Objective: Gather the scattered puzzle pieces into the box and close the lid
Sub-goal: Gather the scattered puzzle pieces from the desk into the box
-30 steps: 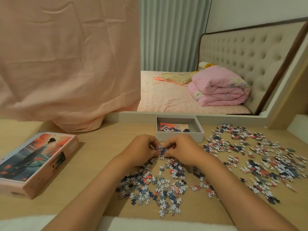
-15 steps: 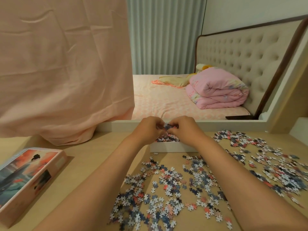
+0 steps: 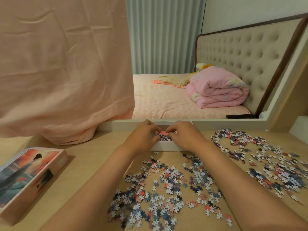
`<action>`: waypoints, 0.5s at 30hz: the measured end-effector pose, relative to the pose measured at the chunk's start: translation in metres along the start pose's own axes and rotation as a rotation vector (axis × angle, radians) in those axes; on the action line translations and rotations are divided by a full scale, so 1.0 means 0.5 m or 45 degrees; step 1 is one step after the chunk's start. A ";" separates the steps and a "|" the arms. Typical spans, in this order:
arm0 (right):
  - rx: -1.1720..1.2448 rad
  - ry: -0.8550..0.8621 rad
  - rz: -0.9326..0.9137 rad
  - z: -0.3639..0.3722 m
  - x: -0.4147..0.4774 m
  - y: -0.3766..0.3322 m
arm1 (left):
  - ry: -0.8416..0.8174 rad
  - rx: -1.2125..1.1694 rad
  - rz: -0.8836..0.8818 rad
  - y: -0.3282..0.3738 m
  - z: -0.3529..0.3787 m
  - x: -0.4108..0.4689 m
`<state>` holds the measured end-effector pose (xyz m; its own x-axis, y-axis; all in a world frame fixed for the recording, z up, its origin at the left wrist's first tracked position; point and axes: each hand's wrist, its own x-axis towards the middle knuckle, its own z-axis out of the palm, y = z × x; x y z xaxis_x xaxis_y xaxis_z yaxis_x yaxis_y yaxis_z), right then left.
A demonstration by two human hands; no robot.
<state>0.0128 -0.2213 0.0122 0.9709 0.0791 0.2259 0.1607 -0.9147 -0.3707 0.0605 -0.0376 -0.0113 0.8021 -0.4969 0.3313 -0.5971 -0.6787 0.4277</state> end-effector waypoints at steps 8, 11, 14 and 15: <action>-0.038 -0.240 -0.185 0.031 -0.079 -0.074 | -0.079 0.076 -0.123 -0.019 -0.029 -0.119; -0.202 -0.376 -0.201 0.054 -0.090 -0.085 | -0.285 0.126 -0.140 -0.017 -0.028 -0.157; -0.222 -0.413 -0.184 0.063 -0.101 -0.094 | -0.415 0.230 -0.077 -0.006 -0.025 -0.185; -0.179 -0.415 -0.169 0.058 -0.107 -0.096 | -0.439 0.262 -0.054 -0.002 -0.025 -0.192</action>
<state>-0.0415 -0.1699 -0.0083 0.9524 0.3016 -0.0435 0.2848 -0.9318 -0.2251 -0.0160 0.0172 -0.0331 0.8042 -0.5943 0.0006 -0.5762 -0.7794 0.2463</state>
